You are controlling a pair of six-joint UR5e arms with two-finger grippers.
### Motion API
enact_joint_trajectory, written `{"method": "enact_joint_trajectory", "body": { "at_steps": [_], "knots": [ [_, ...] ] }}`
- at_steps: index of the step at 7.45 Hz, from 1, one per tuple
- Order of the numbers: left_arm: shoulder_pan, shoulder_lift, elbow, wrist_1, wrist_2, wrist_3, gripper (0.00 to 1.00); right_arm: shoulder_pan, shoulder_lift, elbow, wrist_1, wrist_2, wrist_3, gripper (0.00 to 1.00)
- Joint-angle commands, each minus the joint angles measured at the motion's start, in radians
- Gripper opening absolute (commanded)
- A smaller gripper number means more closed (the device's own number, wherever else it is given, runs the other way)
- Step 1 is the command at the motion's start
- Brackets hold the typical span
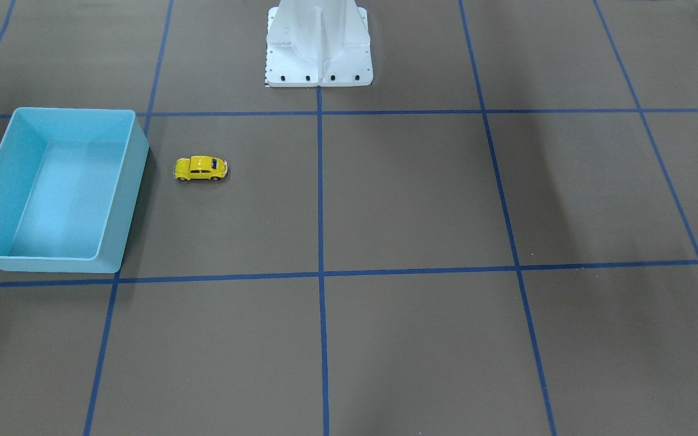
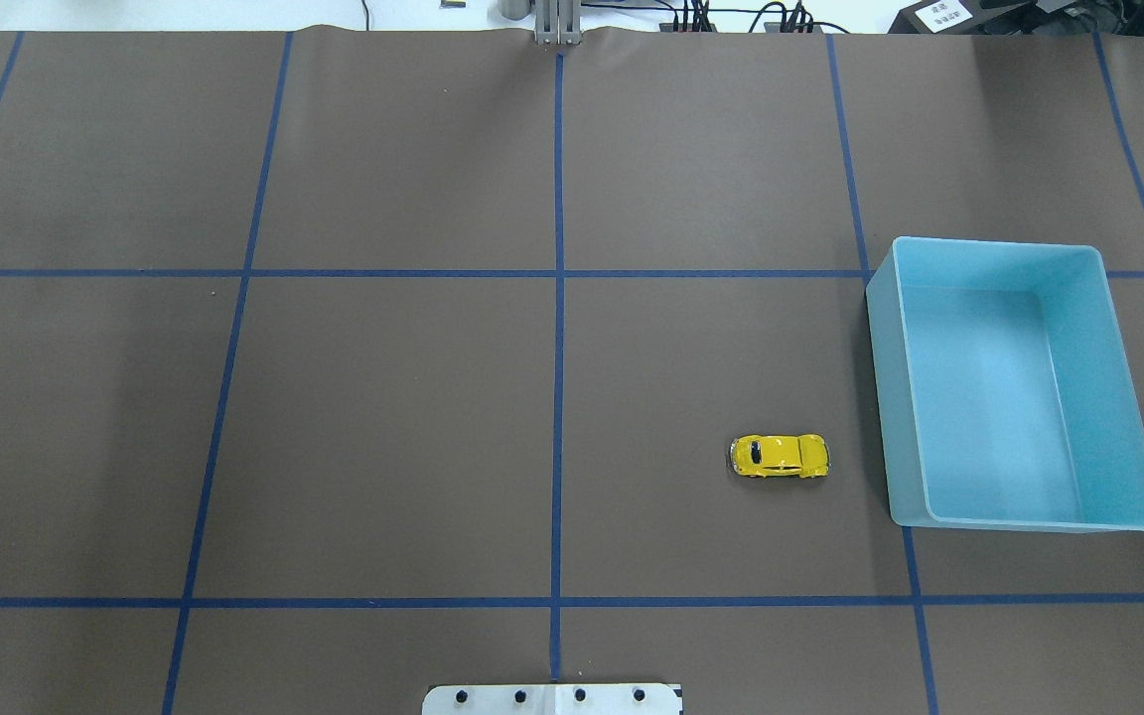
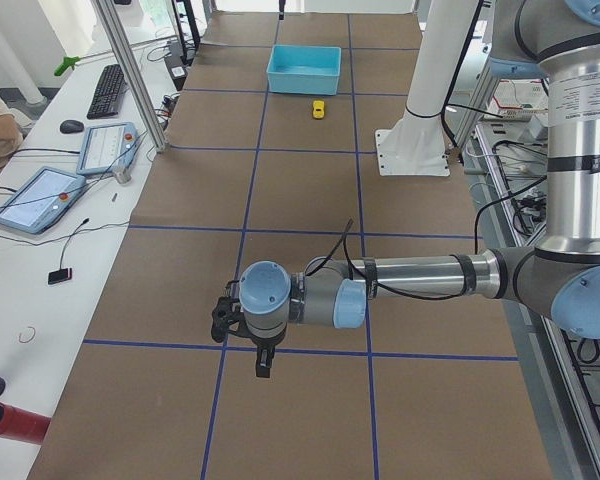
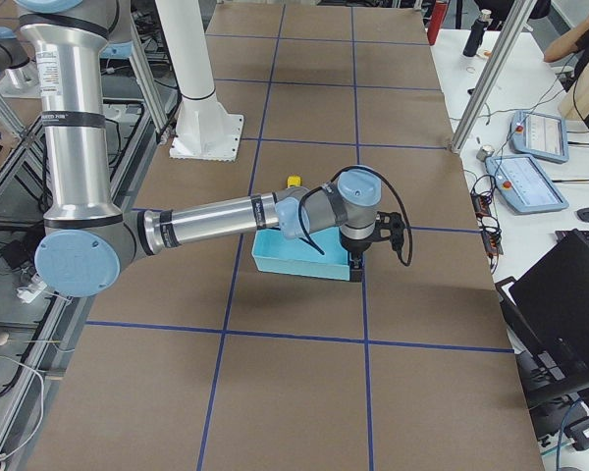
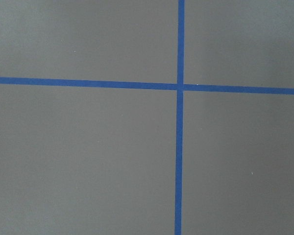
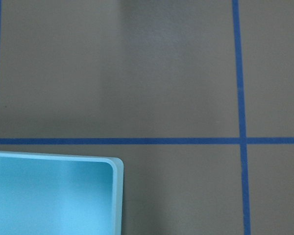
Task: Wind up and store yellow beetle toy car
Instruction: 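Move the right gripper over the bin down to the yellow car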
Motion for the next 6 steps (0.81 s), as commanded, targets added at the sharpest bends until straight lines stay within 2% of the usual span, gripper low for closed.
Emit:
{"method": "enact_joint_trajectory", "body": {
  "at_steps": [1, 3, 4, 6],
  "knots": [
    [-0.014, 0.003, -0.002, 0.051, 0.006, 0.002, 1.00, -0.118, 0.033, 0.152, -0.042, -0.034, -0.013, 1.00],
    [-0.014, 0.000, -0.004, 0.051, 0.007, 0.012, 1.00, -0.298, 0.138, 0.230, -0.049, -0.048, -0.007, 1.00],
    [-0.014, 0.005, -0.004, 0.051, 0.007, 0.012, 1.00, -0.407, 0.157, 0.299, -0.049, -0.093, -0.005, 1.00],
    [-0.014, 0.003, -0.005, 0.051, 0.007, 0.010, 1.00, -0.609, 0.145, 0.416, -0.049, -0.259, -0.022, 1.00]
  ]
}}
